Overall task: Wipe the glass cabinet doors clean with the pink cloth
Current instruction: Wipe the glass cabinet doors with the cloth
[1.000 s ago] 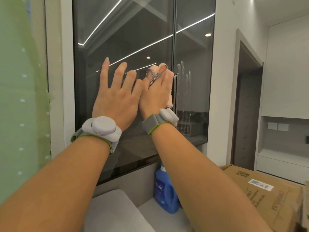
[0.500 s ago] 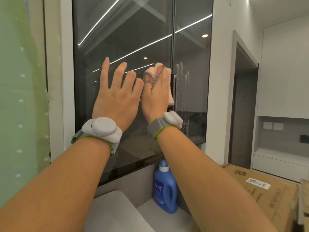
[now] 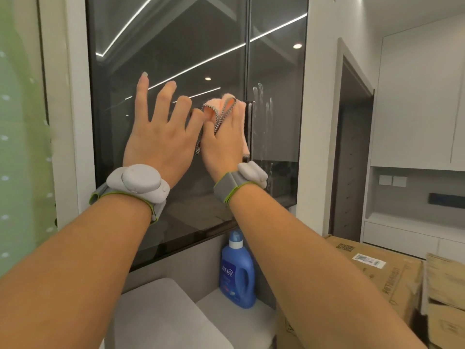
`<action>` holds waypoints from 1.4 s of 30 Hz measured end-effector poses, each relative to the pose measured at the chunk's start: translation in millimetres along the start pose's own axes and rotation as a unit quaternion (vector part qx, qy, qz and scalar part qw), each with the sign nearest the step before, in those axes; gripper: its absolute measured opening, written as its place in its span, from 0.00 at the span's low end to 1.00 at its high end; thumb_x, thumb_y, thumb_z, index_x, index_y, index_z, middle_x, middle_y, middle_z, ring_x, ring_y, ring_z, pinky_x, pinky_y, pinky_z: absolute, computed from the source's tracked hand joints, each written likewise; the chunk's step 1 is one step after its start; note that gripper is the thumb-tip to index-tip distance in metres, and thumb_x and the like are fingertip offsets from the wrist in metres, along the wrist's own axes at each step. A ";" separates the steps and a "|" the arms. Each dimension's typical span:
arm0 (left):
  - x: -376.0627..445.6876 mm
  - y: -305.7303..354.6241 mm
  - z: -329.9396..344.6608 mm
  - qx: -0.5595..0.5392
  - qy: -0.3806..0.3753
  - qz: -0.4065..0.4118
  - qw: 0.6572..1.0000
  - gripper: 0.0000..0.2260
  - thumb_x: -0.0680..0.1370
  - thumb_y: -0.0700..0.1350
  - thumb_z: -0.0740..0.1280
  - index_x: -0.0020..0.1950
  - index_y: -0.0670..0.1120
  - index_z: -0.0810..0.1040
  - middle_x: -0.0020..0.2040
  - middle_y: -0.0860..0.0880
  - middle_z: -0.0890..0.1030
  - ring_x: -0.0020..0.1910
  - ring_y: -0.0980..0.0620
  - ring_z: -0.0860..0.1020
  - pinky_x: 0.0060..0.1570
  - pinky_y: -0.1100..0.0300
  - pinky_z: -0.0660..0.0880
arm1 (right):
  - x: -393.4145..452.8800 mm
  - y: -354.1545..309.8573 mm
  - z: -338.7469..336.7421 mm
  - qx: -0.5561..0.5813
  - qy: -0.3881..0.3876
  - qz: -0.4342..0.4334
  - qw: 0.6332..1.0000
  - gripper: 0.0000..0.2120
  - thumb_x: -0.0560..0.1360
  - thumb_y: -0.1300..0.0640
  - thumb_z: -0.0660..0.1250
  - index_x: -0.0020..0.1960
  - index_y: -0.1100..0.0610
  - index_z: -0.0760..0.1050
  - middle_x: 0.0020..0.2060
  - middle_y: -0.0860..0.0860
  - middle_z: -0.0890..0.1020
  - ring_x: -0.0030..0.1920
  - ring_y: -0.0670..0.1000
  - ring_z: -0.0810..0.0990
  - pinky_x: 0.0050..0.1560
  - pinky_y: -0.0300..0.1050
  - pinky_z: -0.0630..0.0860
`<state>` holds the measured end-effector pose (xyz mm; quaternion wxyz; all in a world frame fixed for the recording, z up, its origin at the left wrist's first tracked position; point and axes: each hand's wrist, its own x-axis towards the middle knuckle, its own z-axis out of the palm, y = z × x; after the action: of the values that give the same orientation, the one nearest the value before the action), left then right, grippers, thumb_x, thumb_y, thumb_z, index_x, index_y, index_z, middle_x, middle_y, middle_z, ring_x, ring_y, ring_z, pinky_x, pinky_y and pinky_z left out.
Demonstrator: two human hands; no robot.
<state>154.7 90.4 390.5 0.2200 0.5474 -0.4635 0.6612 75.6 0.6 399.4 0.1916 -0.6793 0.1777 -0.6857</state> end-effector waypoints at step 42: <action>-5.2 0.0 2.1 0.025 -0.030 0.037 0.999 0.12 0.85 0.34 0.51 0.61 0.38 0.72 0.68 0.36 0.71 0.77 0.23 0.61 0.74 0.21 0.53 | -69.2 29.6 6.2 -0.014 0.033 0.107 0.994 0.30 0.86 0.50 0.55 0.83 0.59 0.49 0.84 0.53 0.53 0.84 0.50 0.49 0.83 0.49 0.47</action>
<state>157.4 89.7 385.6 0.1681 0.5544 -0.4733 0.6636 82.7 10.1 324.8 0.2482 -0.6362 0.2652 -0.6807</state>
